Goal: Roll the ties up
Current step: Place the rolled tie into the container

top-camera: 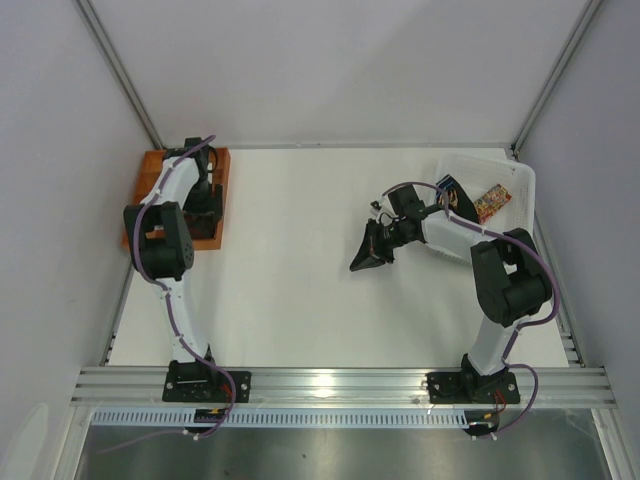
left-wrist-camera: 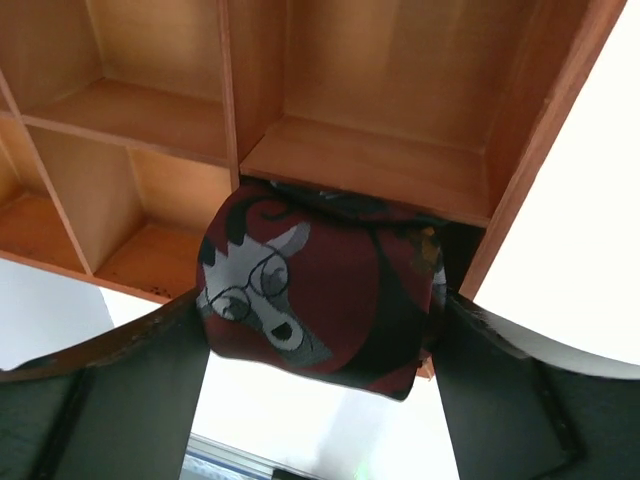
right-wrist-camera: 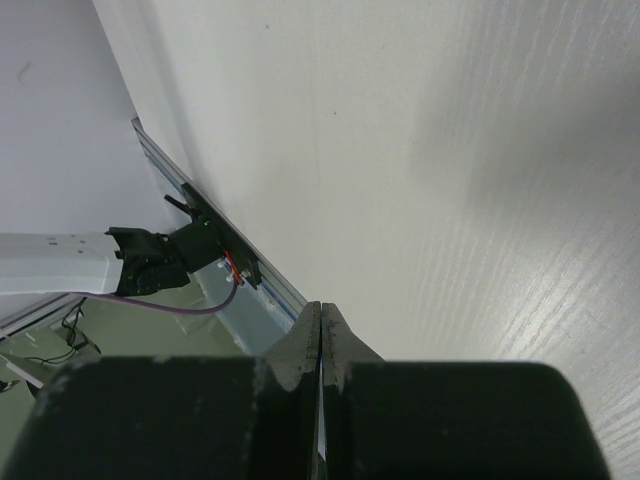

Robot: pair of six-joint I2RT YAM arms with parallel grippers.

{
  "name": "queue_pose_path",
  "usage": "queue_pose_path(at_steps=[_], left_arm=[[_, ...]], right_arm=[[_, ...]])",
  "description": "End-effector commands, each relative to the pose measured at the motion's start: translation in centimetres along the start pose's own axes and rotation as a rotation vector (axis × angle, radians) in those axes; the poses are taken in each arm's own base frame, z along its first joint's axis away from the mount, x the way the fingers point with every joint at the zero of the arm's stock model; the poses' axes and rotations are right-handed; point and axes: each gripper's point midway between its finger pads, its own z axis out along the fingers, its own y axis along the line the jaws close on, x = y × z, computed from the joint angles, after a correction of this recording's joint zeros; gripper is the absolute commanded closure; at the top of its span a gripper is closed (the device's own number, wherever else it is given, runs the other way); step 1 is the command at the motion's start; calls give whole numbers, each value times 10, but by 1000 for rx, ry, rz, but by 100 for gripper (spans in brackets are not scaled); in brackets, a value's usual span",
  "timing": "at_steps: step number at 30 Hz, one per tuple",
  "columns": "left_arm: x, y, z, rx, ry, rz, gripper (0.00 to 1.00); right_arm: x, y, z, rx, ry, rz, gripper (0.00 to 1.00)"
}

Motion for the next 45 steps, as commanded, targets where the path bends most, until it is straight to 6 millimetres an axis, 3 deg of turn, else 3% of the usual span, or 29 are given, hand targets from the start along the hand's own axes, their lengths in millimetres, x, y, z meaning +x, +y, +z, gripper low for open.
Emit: queue_pose_path(at_steps=[1, 8, 13, 15, 17, 20, 28, 29, 32, 33, 34, 35, 36, 38, 39, 40, 41, 42, 43, 44, 45], left_arm=[[-16, 3, -5, 10, -48, -7, 16], [-18, 5, -2, -13, -49, -7, 41], [-16, 6, 2, -24, -42, -13, 46], [-15, 6, 2, -24, -36, -13, 39], [-16, 6, -4, -16, -52, -30, 15], [-17, 6, -21, 11, -83, -64, 0], [-11, 2, -77, 90, -185, -183, 0], [-11, 0, -95, 104, -229, -189, 0], [0, -17, -119, 164, -283, -218, 0], [5, -14, -141, 183, -334, -269, 0], [17, -36, -143, 219, -333, -242, 0], [25, -46, -151, 264, -350, -251, 0], [50, -63, -157, 352, -334, -282, 0], [67, -98, -178, 495, -397, -263, 0], [91, -113, -165, 526, -351, -292, 0], [97, -128, -195, 622, -453, -274, 0], [106, -139, -199, 672, -467, -268, 0], [124, -148, -189, 689, -434, -297, 0], [133, -160, -201, 745, -460, -283, 0], [140, -168, -201, 776, -455, -278, 0], [149, -175, -195, 791, -427, -291, 0]], right_arm=[[-5, 8, -1, -9, -7, -25, 100], [-5, 7, 0, -8, -5, -23, 100], [-4, 8, 0, -10, -4, -24, 100], [-3, 8, 1, -10, -1, -25, 100], [-2, 9, 1, -8, 1, -25, 100], [-2, 10, 1, -7, 1, -26, 100], [-6, 16, -5, 7, -23, -57, 100], [-5, 16, -6, 12, -21, -62, 100], [-6, 18, -13, 26, -36, -74, 100], [-8, 17, -15, 39, -46, -82, 100], [-8, 18, -17, 46, -55, -86, 98], [-7, 20, -23, 55, -69, -96, 97], [-9, 15, -26, 88, -92, -105, 95], [-8, 13, -35, 127, -124, -115, 80], [-11, 4, -38, 176, -152, -110, 73], [-11, 1, -42, 202, -172, -104, 57], [-15, -4, -48, 221, -201, -96, 47], [-19, -8, -55, 257, -248, -104, 35], [-24, -9, -59, 277, -289, -103, 8], [-27, -10, -62, 295, -320, -108, 1], [-29, -5, -70, 295, -362, -131, 0]])
